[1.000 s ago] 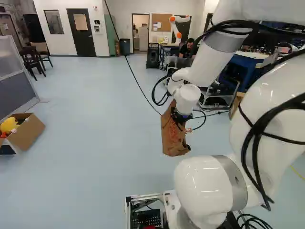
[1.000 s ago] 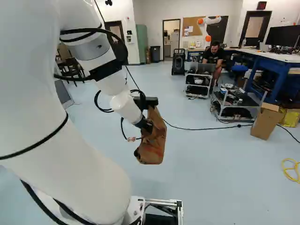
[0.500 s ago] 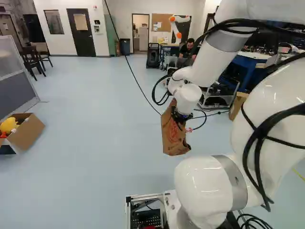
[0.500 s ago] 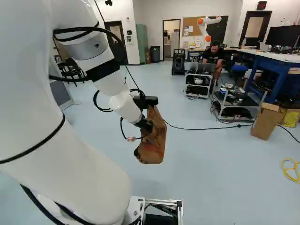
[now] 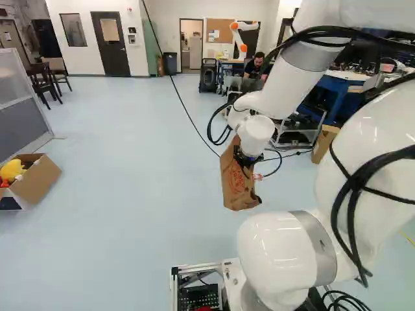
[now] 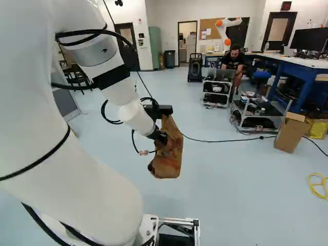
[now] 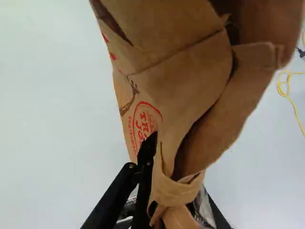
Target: Pick up the grocery bag from the ground
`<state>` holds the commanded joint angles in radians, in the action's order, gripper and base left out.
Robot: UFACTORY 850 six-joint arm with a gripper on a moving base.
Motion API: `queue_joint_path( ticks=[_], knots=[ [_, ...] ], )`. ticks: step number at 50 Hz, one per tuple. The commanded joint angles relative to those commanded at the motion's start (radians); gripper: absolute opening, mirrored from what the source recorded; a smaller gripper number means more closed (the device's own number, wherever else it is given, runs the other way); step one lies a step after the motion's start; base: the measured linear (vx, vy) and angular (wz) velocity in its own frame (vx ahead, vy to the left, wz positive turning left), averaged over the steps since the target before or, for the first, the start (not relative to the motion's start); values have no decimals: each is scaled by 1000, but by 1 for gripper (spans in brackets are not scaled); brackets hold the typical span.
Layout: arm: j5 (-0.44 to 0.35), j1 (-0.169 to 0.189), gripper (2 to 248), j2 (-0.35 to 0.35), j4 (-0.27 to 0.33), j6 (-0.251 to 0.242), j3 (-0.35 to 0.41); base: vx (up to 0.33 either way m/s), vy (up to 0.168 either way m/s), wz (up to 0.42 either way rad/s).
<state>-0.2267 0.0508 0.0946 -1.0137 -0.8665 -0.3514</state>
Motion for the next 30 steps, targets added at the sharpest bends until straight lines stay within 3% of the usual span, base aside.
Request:
queue_joint_path(
  ticks=[30],
  knots=[
    [-107, -8, 18, 31, 168, 143, 44, 0, 0, 0]
  ],
)
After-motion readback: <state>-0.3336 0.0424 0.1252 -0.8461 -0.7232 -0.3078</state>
